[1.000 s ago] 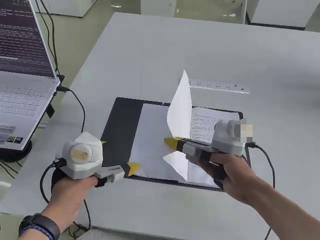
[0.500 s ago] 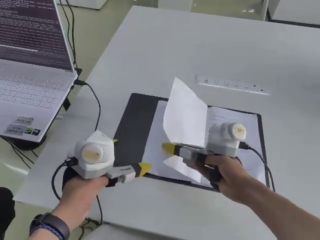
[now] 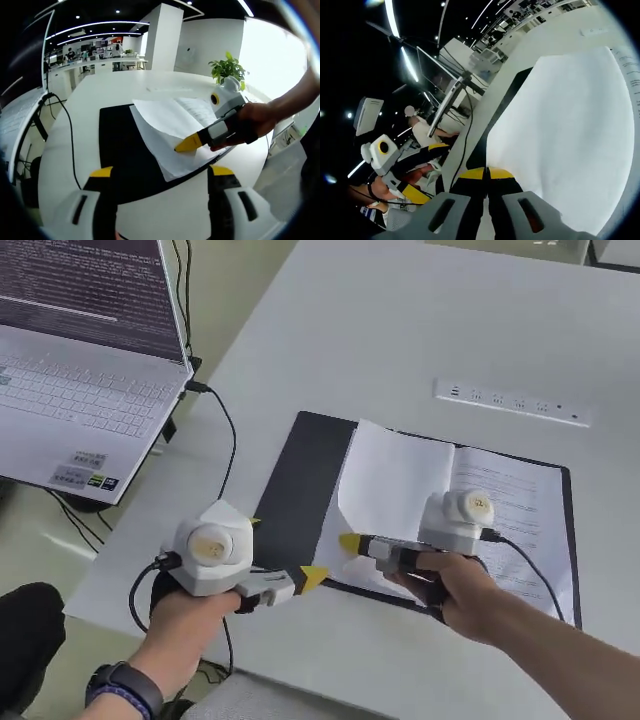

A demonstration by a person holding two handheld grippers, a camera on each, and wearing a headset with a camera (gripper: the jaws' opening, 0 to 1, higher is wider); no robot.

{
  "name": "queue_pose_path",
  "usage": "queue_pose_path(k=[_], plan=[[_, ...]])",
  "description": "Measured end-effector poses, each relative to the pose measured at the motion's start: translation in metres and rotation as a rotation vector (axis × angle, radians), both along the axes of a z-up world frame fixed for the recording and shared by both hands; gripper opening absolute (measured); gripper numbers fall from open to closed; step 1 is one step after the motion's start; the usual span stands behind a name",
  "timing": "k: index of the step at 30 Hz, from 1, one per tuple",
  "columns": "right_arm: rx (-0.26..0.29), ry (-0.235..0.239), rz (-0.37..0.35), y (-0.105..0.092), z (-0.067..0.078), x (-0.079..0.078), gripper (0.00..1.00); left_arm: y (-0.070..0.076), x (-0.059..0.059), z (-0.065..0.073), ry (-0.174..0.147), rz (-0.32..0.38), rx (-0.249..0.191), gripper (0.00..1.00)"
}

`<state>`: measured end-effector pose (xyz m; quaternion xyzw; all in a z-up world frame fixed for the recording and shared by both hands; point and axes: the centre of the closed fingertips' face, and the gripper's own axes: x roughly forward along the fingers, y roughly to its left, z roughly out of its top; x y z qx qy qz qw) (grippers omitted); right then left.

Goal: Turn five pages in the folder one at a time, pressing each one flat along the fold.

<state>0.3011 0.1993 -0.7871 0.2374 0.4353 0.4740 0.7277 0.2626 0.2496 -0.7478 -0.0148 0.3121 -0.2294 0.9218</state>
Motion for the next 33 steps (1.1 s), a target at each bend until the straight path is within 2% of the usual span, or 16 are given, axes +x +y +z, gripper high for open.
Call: queue_pose_path(k=[4,7,13,20,33], plan=[[-0.015,0.028,-0.016,0.002,-0.011,0.002,0.00,0.001,-0.001,-0.001,0.006,0.003,-0.001,0.74],[-0.041,0.011,-0.007,0.002,-0.018,0.001,0.00,0.002,0.000,-0.001,0.009,0.006,-0.005,0.74],[-0.069,0.016,-0.018,0.002,-0.031,-0.003,0.00,0.006,0.007,0.002,0.006,0.017,-0.013,0.73],[-0.053,0.032,-0.045,0.003,-0.030,-0.001,0.00,0.005,0.019,0.005,0.002,0.020,-0.026,0.72],[-0.011,-0.020,0.007,0.012,-0.013,-0.013,0.25,-0.008,0.044,0.008,-0.004,0.023,-0.068,0.66]])
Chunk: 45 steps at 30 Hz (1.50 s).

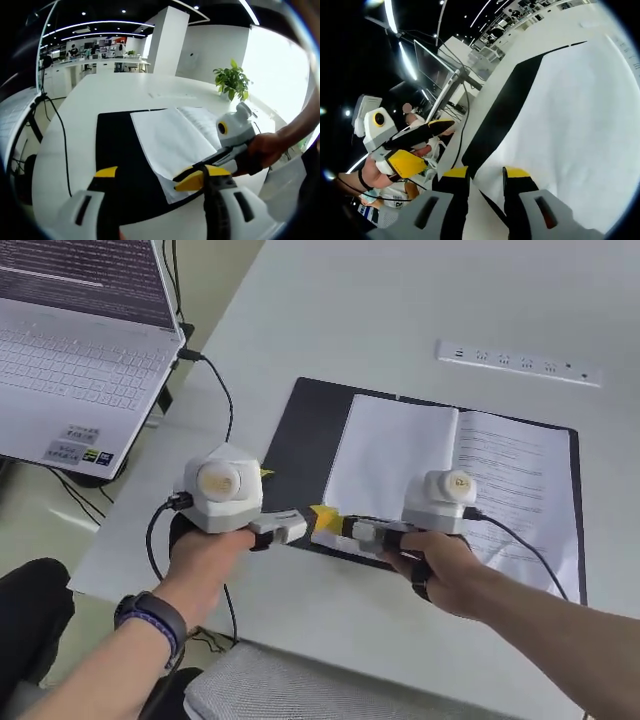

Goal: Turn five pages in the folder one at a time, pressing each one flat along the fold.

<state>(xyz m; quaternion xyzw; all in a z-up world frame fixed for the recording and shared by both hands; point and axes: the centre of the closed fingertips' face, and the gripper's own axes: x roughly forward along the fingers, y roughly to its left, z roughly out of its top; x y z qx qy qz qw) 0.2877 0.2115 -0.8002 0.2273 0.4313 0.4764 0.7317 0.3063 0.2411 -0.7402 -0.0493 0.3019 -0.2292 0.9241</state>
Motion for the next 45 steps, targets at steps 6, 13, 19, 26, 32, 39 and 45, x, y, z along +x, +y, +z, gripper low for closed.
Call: queue_pose_path(k=[6,13,19,26,32,39,45], plan=[[0.011,-0.023,0.003,0.003,0.003,-0.003,0.32,-0.003,0.008,-0.001,0.000,-0.001,-0.006,0.58],[-0.003,-0.080,0.036,0.009,0.011,-0.012,0.46,-0.009,0.017,-0.005,0.004,-0.019,0.003,0.43],[-0.014,-0.110,0.079,0.007,0.018,-0.023,0.53,-0.022,0.022,-0.009,0.004,-0.068,0.017,0.32],[-0.004,-0.170,0.110,-0.011,0.039,-0.032,0.54,-0.037,0.020,-0.020,0.024,-0.149,0.063,0.20],[-0.016,-0.200,0.084,-0.046,0.045,-0.030,0.54,-0.045,0.013,-0.037,0.047,-0.224,0.127,0.13],[-0.031,-0.193,-0.005,-0.085,0.045,-0.021,0.51,-0.046,0.004,-0.054,0.080,-0.263,0.169,0.09],[-0.035,-0.175,-0.086,-0.110,0.041,-0.012,0.50,-0.045,-0.008,-0.073,0.109,-0.307,0.224,0.08]])
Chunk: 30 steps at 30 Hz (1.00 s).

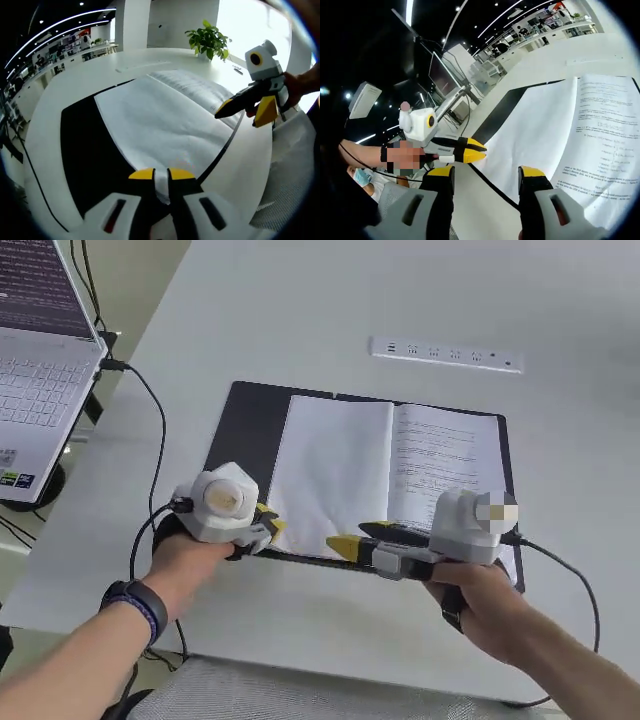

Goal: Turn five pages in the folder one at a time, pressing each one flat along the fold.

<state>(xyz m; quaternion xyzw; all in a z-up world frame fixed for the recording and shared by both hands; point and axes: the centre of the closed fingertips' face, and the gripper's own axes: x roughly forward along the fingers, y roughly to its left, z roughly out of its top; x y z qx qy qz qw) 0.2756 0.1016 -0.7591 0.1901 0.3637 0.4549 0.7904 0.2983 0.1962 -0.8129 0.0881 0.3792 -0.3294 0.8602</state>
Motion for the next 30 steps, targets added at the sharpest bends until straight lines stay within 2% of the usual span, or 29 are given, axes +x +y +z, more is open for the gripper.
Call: queue_pose_path(k=[3,6,9,15,18,21,27,30], plan=[[-0.006,-0.005,-0.016,-0.007,0.000,0.002,0.49,0.004,-0.004,-0.006,-0.010,-0.010,0.035,0.06],[-0.024,-0.014,-0.021,-0.014,-0.003,0.008,0.48,0.003,-0.003,-0.005,-0.029,-0.005,0.038,0.06],[-0.025,-0.017,-0.038,-0.021,-0.005,0.018,0.46,0.003,-0.003,-0.005,-0.033,-0.009,0.047,0.06],[-0.019,-0.049,-0.081,-0.029,-0.001,0.046,0.38,0.005,-0.002,-0.005,-0.034,0.009,0.033,0.04],[-0.031,-0.070,-0.082,-0.030,0.000,0.059,0.36,0.006,-0.002,-0.004,-0.032,0.015,0.032,0.03],[-0.066,-0.097,-0.067,-0.032,-0.005,0.071,0.33,0.006,-0.002,-0.005,-0.027,0.015,0.026,0.04],[-0.073,-0.099,-0.097,-0.037,-0.014,0.095,0.27,0.006,-0.001,-0.005,-0.024,0.039,0.019,0.03],[-0.073,-0.080,-0.145,-0.041,-0.021,0.112,0.20,0.007,-0.001,-0.005,-0.025,0.047,0.021,0.03]])
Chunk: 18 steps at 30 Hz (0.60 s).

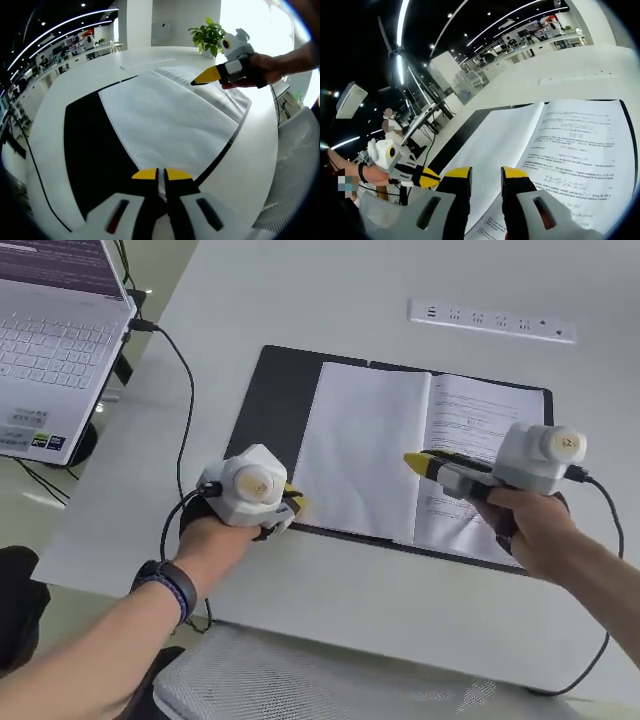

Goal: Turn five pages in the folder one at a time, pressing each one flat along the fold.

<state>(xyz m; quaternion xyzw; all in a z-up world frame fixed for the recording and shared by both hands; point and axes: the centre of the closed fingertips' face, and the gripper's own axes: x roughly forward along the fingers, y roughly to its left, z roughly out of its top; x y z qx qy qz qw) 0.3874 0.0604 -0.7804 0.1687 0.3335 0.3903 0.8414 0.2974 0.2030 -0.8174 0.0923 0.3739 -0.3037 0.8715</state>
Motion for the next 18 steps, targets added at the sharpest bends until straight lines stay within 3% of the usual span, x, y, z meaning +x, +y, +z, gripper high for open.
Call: queue_pose_path(k=[10,18], plan=[[0.054,-0.002,-0.085,0.006,0.003,0.029,0.07,0.001,0.001,0.000,0.010,0.011,0.008,0.02],[0.051,0.024,-0.095,0.004,-0.006,0.028,0.01,0.001,0.001,-0.001,0.010,0.013,0.011,0.03]])
